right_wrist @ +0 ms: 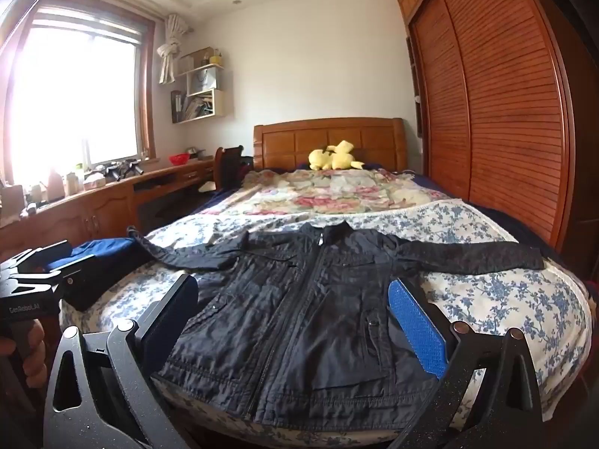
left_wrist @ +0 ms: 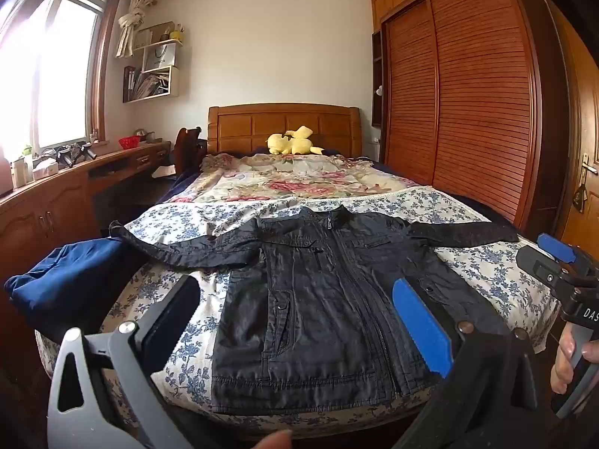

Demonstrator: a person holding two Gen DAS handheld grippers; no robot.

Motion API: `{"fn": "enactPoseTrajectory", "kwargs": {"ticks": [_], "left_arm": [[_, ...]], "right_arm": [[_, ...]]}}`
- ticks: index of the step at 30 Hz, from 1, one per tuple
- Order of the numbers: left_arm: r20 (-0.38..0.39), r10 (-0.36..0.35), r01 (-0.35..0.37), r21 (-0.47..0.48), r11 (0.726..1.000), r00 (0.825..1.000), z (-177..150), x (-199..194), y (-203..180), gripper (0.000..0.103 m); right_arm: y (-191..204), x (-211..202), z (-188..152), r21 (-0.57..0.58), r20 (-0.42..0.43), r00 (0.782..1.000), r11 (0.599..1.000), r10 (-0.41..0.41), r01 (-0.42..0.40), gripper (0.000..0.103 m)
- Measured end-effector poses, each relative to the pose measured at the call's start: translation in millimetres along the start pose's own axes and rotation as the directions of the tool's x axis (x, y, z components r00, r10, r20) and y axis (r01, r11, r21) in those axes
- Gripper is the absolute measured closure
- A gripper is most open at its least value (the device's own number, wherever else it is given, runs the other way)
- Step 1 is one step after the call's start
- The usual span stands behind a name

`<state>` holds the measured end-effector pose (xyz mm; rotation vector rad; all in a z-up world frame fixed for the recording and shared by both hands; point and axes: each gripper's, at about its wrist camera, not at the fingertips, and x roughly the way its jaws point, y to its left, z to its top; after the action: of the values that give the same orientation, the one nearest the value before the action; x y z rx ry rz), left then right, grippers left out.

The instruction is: Fold large clothes

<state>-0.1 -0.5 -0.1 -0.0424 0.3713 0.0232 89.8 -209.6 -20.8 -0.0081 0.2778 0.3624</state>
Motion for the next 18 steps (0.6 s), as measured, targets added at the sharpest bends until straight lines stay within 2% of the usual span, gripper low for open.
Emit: {"fn": "enactPoseTrajectory", "kwargs": {"ticks": [18], "left_arm": [[0.007,0.004,-0.004,0.000,1.000,1.000,1.0,-5.7,1.1,0.000]], "right_arm": [[3.0,-2.1,-1.4,0.010,-0.018,1.000,1.000,0.009,-0.009,0.000]]}}
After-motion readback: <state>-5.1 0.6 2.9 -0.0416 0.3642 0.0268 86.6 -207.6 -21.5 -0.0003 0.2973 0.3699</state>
